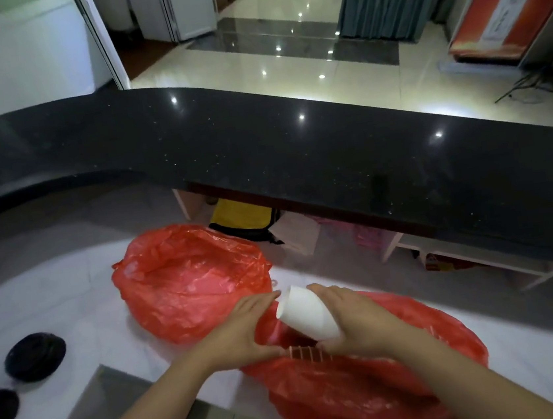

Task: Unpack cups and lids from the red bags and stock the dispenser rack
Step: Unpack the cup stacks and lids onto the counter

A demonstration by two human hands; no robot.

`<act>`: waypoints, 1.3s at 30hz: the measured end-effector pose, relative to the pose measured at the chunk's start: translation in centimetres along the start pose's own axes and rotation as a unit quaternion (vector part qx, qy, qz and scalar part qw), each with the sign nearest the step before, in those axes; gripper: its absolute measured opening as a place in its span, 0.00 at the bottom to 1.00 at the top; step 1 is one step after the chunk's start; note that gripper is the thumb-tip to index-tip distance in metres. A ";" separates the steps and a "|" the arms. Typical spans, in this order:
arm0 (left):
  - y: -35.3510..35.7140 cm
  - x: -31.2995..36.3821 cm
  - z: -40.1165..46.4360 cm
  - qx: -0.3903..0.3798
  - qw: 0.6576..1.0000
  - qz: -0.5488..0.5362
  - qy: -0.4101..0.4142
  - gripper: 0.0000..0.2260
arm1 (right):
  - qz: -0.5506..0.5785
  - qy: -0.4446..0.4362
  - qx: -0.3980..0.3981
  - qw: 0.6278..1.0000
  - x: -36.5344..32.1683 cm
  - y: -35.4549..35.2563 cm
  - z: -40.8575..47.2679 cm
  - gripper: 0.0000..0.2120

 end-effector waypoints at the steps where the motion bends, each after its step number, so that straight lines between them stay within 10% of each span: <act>1: 0.0 1.1 0.2 0.008 0.998 -0.060 0.014 0.47 | 0.005 -0.004 0.009 1.000 -0.1 -0.6 0.1 0.47; 13: 3.6 3.6 2.0 0.137 0.777 -0.613 -0.041 0.28 | 0.032 0.017 0.001 0.999 1.2 -0.9 -0.7 0.53; 27: -9.6 -3.6 -4.6 0.260 0.709 -0.655 -0.012 0.20 | -0.070 0.053 0.067 0.994 3.3 -3.7 0.0 0.53; 32: -12.4 -6.3 -9.2 0.315 0.671 -0.671 -0.010 0.36 | -0.058 0.005 0.075 0.995 -0.4 -4.5 3.8 0.49; 39: -12.2 -6.6 -15.6 0.510 0.467 -0.722 0.026 0.30 | 0.002 -0.146 0.081 0.986 -9.9 -3.1 7.9 0.44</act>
Point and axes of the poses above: each hand's wrist, its own z-axis towards the middle knuckle, its own y-axis out of the palm, x = y × z, the point moved 5 cm from there along z, towards the middle knuckle, and after that the axes turned 14 degrees about -z, right-handed, at the moved point
